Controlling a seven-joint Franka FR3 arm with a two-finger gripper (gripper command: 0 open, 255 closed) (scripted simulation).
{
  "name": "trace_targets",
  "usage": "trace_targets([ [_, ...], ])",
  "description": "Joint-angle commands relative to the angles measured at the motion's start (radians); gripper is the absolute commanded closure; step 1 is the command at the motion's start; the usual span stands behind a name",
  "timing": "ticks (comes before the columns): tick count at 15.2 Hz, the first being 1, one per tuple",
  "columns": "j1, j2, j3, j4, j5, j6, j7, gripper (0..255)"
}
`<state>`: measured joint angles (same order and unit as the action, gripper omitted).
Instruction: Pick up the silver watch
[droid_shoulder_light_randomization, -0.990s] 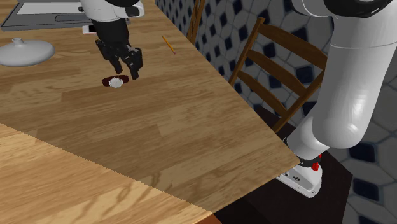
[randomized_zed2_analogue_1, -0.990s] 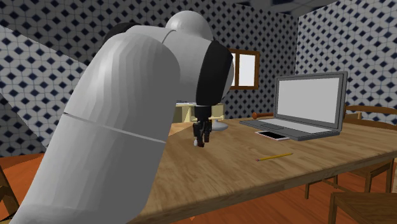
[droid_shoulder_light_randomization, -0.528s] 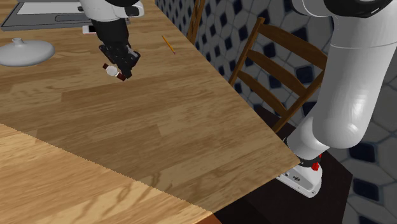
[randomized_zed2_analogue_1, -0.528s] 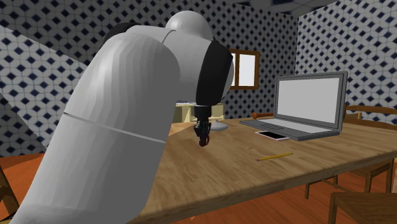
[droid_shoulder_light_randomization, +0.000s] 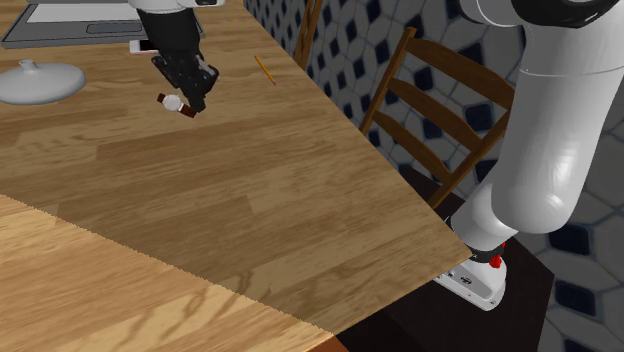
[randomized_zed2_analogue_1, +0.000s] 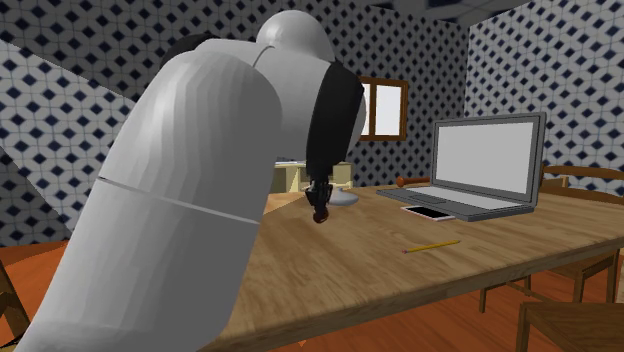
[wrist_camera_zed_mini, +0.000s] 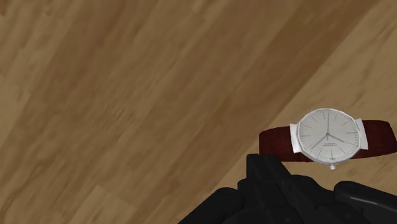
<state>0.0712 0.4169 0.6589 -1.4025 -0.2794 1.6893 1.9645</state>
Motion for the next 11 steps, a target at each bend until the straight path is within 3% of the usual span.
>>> trace_targets([
  [1,0.007,0.002,0.001,0.028,0.0,-0.027,0.0,255],
  [11,0.037,0.02,0.002,0.168,-0.009,-0.147,-0.007,255],
])
